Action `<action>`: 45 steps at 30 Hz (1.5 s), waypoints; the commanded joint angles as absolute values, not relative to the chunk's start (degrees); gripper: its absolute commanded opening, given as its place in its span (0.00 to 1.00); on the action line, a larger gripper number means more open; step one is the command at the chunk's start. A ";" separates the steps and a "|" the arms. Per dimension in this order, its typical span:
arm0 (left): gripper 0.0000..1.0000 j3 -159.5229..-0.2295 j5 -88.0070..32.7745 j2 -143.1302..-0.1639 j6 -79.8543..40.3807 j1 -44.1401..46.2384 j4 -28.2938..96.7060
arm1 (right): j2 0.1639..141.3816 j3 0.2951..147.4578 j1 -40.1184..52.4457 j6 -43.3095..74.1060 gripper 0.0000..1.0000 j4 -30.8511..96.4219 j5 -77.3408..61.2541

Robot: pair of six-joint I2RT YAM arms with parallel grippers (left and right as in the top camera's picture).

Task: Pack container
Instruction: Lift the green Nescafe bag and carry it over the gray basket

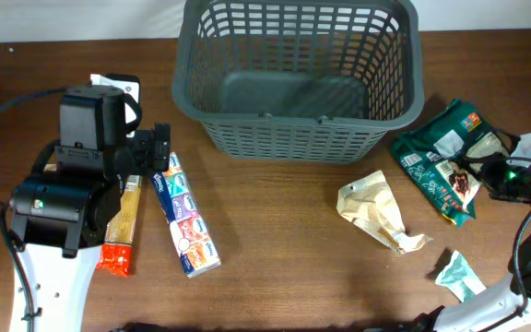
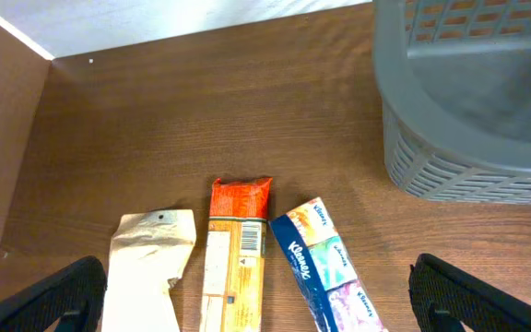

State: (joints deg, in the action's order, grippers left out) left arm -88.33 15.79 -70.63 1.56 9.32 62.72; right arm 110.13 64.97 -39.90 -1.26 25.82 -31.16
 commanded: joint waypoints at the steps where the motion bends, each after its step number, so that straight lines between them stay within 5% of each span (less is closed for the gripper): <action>1: 0.99 -88.53 15.22 -70.57 2.70 9.08 62.57 | 108.12 68.90 -39.07 2.37 0.04 28.80 -33.30; 21: 0.99 -88.53 15.38 -70.57 2.70 9.08 61.54 | 96.29 111.24 -33.87 3.97 0.04 47.62 -38.46; 32: 0.99 -88.53 15.42 -70.57 2.70 9.08 61.49 | 94.11 133.53 -15.20 4.71 0.04 47.35 -41.17; 45: 0.99 -88.53 15.40 -70.57 3.09 9.08 61.56 | 100.44 126.91 7.07 -1.72 0.04 60.34 -22.85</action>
